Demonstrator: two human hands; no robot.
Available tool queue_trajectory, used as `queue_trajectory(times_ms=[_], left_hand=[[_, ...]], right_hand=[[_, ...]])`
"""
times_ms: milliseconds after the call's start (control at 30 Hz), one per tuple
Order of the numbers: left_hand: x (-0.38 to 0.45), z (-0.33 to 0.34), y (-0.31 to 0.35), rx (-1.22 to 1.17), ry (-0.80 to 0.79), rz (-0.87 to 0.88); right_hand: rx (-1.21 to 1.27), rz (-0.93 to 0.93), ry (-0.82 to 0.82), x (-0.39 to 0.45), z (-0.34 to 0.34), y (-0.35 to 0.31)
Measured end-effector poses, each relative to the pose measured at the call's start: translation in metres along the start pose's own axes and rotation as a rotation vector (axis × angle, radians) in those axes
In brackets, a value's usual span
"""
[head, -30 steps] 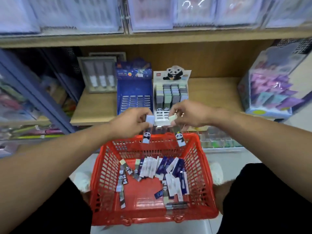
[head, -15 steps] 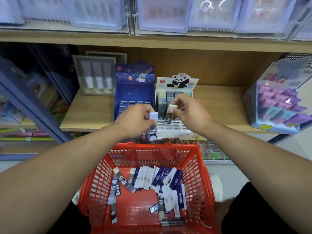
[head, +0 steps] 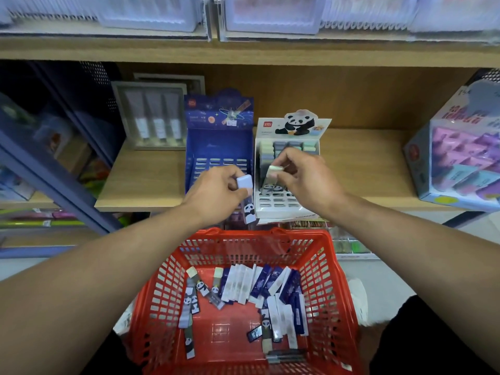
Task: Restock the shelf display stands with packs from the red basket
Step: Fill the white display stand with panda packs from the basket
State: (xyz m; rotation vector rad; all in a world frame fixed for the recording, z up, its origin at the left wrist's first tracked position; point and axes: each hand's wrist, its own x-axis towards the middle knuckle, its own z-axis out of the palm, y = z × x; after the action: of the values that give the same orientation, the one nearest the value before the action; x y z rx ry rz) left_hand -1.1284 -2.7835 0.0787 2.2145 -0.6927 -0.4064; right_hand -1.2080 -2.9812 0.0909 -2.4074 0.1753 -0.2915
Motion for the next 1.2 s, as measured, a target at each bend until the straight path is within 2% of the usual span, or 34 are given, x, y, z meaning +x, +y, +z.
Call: queue_trajectory(times_ms=[300,500,667,1200], left_hand=[[0.002,-0.003,0.006,-0.030,0.047,-0.012],[-0.001,-0.006,0.007,-0.062,0.053,-0.014],[-0.002,-0.005,0.009,-0.063,0.034,0.004],[-0.007,-0.003,0.017,-0.126,0.054,0.021]], right_hand=[[-0.011,-0.031,-0.027,-0.002,0.003,0.001],[-0.185,-0.079,0.074,0.001,0.005,0.002],[-0.148,-0.047,0.135,0.003,0.006,0.002],[-0.265,-0.014,0.016,0.009,0.010,0.002]])
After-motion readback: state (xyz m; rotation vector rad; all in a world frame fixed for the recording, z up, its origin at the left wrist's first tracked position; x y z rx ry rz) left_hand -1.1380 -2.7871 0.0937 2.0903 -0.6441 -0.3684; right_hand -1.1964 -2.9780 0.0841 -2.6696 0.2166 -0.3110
